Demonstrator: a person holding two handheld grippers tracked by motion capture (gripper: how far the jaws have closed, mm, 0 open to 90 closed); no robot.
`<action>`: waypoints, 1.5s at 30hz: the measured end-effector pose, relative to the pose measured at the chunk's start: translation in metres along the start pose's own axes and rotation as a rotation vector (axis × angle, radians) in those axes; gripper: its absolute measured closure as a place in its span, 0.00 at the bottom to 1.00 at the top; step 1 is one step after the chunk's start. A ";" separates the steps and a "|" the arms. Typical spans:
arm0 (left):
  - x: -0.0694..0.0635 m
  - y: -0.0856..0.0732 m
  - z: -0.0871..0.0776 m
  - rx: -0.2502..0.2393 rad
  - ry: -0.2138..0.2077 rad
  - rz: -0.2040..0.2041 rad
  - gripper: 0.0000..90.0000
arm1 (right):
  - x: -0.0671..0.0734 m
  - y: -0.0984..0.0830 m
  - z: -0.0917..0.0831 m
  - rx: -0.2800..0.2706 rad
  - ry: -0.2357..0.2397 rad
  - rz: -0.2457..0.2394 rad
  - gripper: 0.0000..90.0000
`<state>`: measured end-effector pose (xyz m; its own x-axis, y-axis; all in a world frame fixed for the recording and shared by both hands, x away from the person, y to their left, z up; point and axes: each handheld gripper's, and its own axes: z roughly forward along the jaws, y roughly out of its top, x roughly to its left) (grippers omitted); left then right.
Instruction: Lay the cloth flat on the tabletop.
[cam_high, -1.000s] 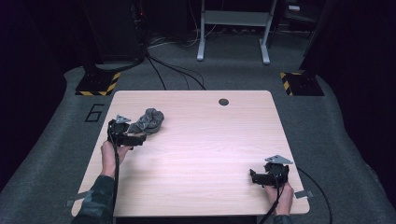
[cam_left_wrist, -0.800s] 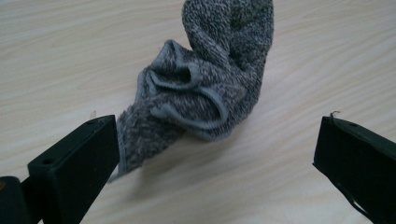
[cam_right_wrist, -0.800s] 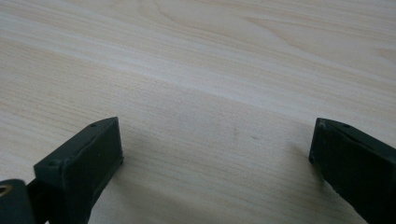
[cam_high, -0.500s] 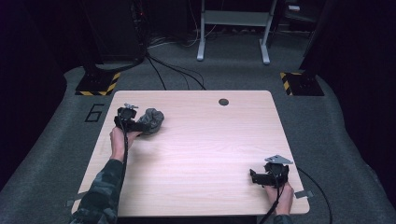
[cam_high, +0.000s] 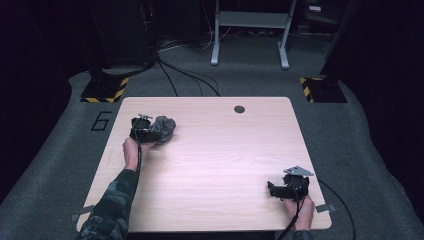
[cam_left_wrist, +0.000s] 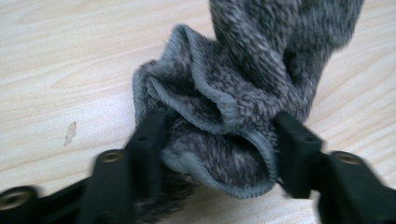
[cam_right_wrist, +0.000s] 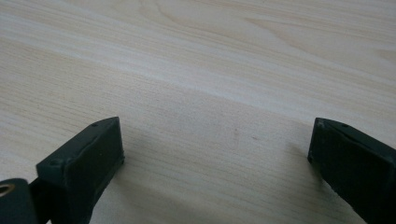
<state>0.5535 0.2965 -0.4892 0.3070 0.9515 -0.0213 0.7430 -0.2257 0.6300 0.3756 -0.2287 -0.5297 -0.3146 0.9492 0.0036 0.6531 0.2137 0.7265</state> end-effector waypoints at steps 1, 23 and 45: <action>0.000 0.000 0.000 0.000 0.000 0.000 0.62 | 0.000 0.000 0.000 0.000 0.000 0.000 0.03; -0.022 0.002 -0.042 -0.220 -0.030 0.077 0.87 | 0.000 0.000 0.000 -0.001 0.000 -0.001 0.03; -0.082 -0.004 -0.100 -0.297 -0.194 0.238 0.86 | 0.000 0.000 0.000 -0.002 -0.002 0.001 0.04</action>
<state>0.4657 0.2404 -0.4120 0.5763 0.8169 0.0237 0.4436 -0.3370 0.8304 0.3753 -0.2286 -0.5297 -0.3130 0.9497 0.0029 0.6521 0.2127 0.7277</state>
